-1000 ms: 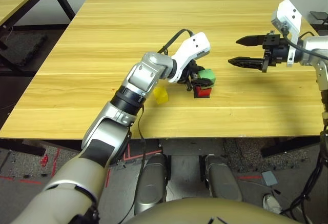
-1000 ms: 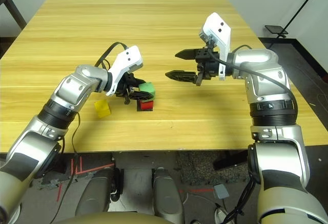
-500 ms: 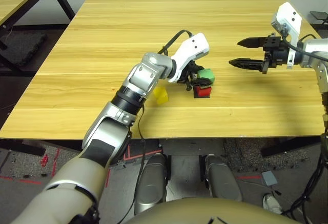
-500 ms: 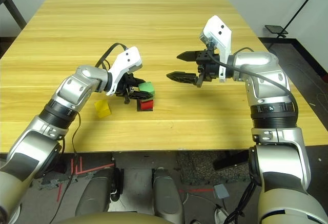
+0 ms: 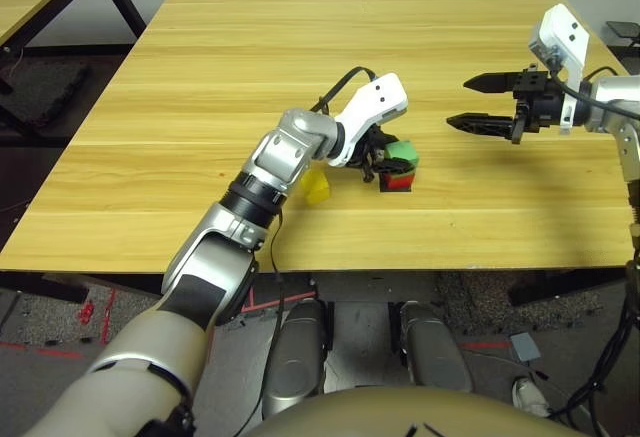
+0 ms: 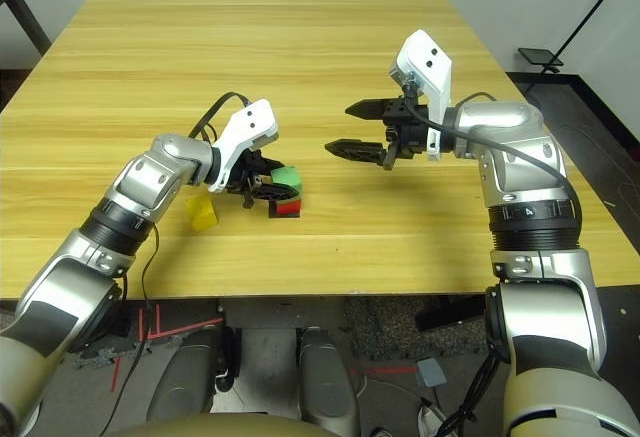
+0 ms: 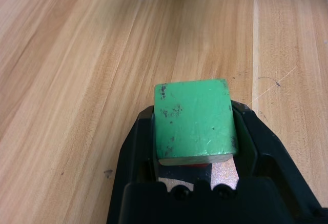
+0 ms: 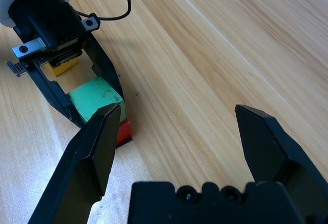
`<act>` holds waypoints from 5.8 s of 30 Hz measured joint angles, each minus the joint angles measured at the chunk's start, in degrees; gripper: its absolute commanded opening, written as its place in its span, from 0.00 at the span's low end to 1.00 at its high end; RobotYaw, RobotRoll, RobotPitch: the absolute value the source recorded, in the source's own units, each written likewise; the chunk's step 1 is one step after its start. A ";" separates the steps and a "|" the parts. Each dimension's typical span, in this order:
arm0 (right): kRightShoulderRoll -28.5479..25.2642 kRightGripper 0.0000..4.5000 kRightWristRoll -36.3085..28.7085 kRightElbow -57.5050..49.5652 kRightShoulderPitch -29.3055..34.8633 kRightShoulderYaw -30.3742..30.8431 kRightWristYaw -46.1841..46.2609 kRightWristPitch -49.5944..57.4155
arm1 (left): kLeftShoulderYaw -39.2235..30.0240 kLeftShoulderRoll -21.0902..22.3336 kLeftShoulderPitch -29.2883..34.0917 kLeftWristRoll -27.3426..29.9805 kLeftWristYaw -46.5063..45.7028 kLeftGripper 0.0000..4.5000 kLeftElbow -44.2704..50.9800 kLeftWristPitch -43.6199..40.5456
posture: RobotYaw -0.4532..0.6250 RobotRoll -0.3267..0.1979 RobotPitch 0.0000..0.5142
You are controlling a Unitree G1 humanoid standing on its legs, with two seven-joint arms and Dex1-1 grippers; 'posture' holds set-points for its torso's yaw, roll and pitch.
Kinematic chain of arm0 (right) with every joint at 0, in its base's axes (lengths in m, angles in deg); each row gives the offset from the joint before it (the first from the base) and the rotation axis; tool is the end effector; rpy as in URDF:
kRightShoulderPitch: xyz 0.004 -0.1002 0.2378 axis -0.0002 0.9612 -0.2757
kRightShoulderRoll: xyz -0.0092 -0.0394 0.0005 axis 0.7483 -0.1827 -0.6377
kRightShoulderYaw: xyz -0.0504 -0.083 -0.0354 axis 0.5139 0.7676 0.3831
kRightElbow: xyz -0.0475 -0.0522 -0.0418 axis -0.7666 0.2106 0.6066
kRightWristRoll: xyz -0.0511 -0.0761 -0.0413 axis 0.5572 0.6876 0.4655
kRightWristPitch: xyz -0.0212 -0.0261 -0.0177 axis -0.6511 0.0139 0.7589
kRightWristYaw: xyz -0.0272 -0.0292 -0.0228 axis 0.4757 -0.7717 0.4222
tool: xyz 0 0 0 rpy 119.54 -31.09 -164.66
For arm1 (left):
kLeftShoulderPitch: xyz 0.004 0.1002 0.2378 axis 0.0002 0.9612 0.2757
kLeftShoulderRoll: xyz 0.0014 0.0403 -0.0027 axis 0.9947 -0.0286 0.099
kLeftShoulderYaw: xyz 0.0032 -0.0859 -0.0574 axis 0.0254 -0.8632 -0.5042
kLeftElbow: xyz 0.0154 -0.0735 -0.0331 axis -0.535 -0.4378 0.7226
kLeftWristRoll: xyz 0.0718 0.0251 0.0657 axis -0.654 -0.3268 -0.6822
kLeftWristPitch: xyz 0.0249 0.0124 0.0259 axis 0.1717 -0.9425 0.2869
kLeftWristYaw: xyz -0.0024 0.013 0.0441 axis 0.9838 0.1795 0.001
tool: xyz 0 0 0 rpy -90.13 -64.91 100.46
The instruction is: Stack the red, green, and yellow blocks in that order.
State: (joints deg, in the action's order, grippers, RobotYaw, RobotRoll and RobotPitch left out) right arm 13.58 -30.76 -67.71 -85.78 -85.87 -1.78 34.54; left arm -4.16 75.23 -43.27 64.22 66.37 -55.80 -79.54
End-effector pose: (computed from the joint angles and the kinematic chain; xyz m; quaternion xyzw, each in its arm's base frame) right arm 0.3070 -0.2584 0.2255 -0.1579 0.1089 0.4894 0.8507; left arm 0.3241 0.0957 0.1660 0.1800 0.1728 -0.5912 0.7669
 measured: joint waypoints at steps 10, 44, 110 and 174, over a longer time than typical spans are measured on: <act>0.23 1.00 -0.02 0.64 -0.05 -0.04 -0.03 -0.98 | -2.91 2.57 3.13 1.60 -2.38 1.00 12.99 -3.38 | 0.52 0.43 0.14; 1.21 1.00 0.20 6.00 -4.17 -0.02 -0.95 -2.81 | -7.83 18.75 15.50 1.47 -4.51 1.00 17.05 -4.48 | 0.53 0.36 0.15; 2.40 1.00 -1.90 4.61 -2.28 -0.08 -0.22 -1.36 | -4.00 16.26 19.12 1.80 -5.79 0.46 20.19 -5.31 | 0.53 0.34 0.19; -0.57 1.00 -8.05 6.94 1.59 -16.79 16.89 -0.46 | -30.37 2.00 5.48 10.51 -23.67 0.99 41.45 -27.13 | 0.52 0.33 0.14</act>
State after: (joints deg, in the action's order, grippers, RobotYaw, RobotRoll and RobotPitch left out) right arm 13.02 -38.81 -60.76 -84.20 -102.65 15.11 34.08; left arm -34.53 77.23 -37.79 74.74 42.69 -14.34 -106.67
